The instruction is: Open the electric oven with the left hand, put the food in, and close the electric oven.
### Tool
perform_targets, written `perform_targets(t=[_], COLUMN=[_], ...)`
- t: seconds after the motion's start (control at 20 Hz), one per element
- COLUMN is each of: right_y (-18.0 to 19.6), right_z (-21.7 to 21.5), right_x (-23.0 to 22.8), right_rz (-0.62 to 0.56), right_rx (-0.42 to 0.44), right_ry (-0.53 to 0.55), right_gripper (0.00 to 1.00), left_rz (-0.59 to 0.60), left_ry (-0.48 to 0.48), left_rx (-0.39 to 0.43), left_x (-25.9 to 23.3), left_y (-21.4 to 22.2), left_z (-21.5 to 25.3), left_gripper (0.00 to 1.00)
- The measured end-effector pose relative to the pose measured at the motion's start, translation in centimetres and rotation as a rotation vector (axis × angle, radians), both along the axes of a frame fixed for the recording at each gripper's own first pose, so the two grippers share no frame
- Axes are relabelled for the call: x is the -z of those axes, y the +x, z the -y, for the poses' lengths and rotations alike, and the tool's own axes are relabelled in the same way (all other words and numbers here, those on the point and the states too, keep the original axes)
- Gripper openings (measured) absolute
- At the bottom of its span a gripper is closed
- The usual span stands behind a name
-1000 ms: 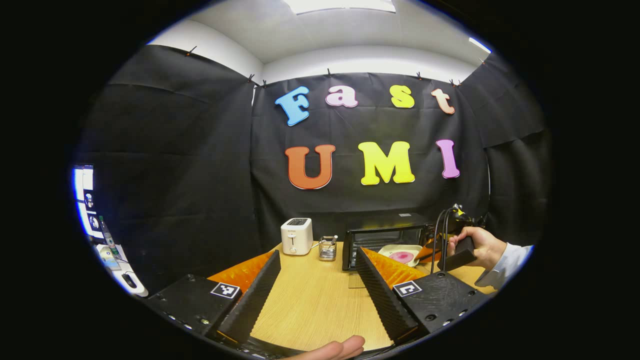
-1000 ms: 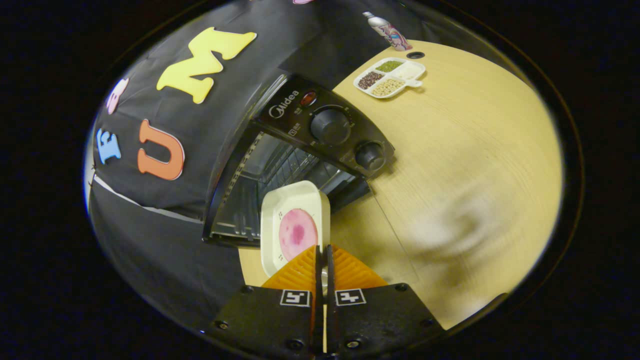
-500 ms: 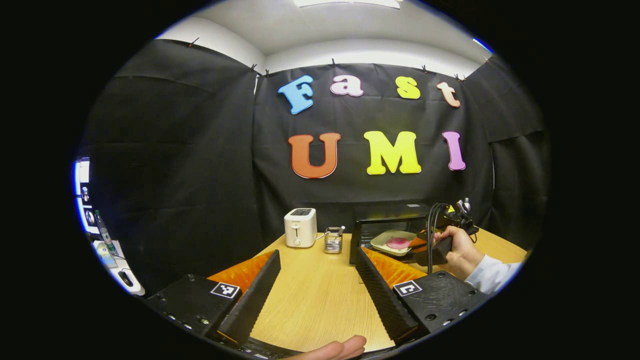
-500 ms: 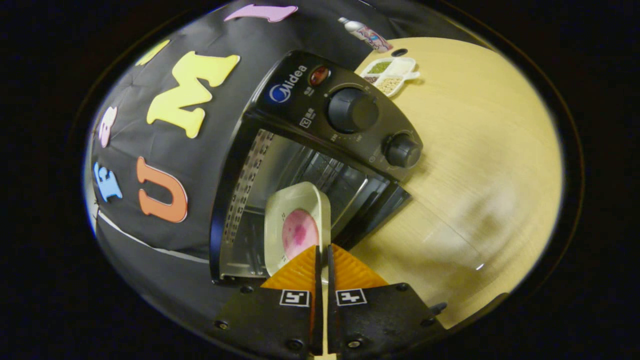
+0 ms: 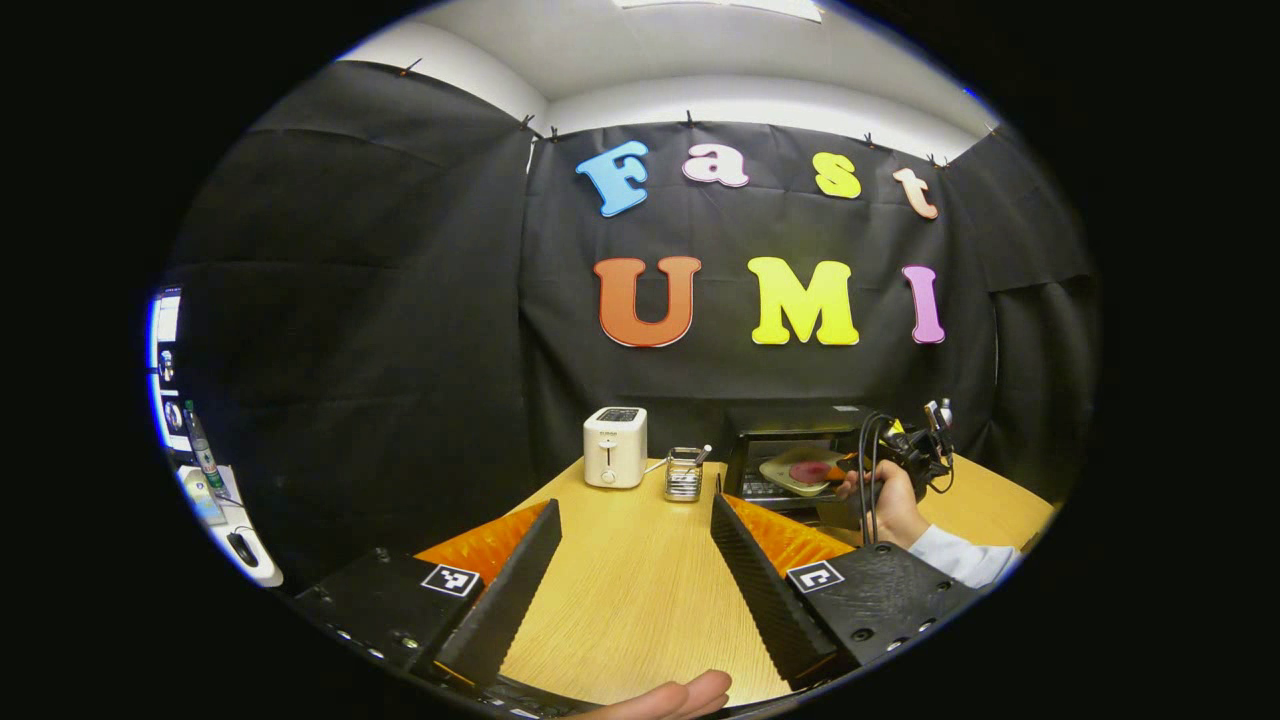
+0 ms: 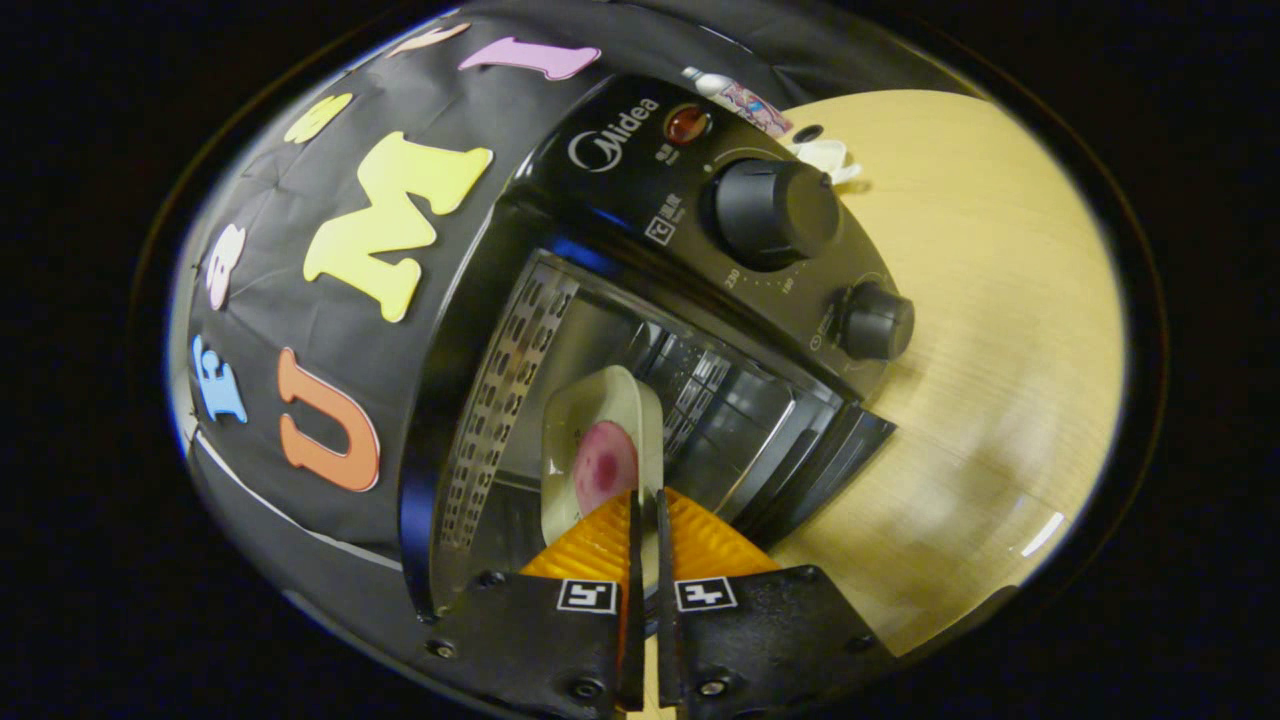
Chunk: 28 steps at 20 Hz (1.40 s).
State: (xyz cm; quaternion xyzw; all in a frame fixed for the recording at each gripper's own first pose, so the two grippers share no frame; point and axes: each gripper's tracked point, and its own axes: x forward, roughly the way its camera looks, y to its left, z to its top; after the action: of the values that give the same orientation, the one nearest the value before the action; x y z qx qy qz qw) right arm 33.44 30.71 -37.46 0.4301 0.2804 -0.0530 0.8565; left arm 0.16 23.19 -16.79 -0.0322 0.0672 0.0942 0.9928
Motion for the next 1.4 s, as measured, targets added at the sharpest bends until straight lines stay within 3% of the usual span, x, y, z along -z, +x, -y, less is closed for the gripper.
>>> perform_targets(t=[0.15, 0.4, 0.45, 0.5, 0.6, 0.65, 0.7, 0.75, 1.0, 1.15, 1.25, 1.3, 1.35, 1.4], right_y=[0.5, 1.3, 1.4, 0.9, 0.5, 0.2, -0.4, -1.1, -5.1, -8.2, -10.5, -11.5, -12.6, -13.7], right_z=[-0.4, -0.3, -0.2, -0.2, -0.7, -0.8, -0.5, -0.5, -0.3, 0.0, 0.3, 1.1, 1.9, 2.2], right_x=[-0.1, -0.7, -0.6, -1.0, -1.5, -1.9, -2.3, -2.8, -5.8, -7.0, -8.3, -9.1, -10.3, -11.3], right_rz=[0.04, 0.131, 0.146, 0.157, 0.186, 0.199, 0.209, 0.222, 0.309, 0.329, 0.369, 0.39, 0.417, 0.447], right_rx=[-0.003, -0.011, -0.008, -0.013, -0.048, -0.057, -0.061, -0.067, -0.143, -0.228, -0.277, -0.286, -0.29, -0.306], right_ry=[-0.033, -0.153, -0.183, -0.211, -0.252, -0.276, -0.31, -0.334, -0.498, -0.568, -0.625, -0.671, -0.711, -0.734], right_gripper=[0.05, 0.12, 0.05, 0.04, 0.18, 0.14, 0.16, 0.24, 0.48, 0.78, 0.89, 0.9, 0.96, 0.96], left_rz=[-0.009, -0.021, -0.028, -0.032, -0.038, -0.038, -0.04, -0.039, -0.042, -0.044, -0.071, -0.084, -0.098, -0.111], left_ry=[-0.001, -0.024, -0.028, -0.027, -0.027, -0.032, -0.039, -0.046, -0.047, -0.073, -0.078, -0.082, -0.087, -0.088], left_rx=[0.01, 0.024, 0.024, 0.022, 0.011, 0.009, 0.008, 0.006, 0.001, 0.028, 0.032, 0.035, 0.038, 0.041], left_x=[0.6, 1.4, 1.6, 1.7, 1.7, 1.7, 1.7, 1.7, 1.3, 1.4, 2.6, 3.0, 3.5, 3.9], left_y=[0.2, 0.3, 0.3, 0.4, 0.2, 0.1, 0.0, -0.1, -0.7, -0.7, -0.8, -0.9, -1.0, -1.1], left_z=[0.1, 0.0, 0.2, 0.2, 0.0, -0.1, 0.1, 0.3, 1.1, 2.6, 2.8, 3.1, 3.4, 3.8], left_gripper=[0.96, 0.96, 0.95, 0.96, 0.95, 0.96, 0.96, 0.96, 0.96, 0.96, 0.96, 0.89, 0.95, 0.95])
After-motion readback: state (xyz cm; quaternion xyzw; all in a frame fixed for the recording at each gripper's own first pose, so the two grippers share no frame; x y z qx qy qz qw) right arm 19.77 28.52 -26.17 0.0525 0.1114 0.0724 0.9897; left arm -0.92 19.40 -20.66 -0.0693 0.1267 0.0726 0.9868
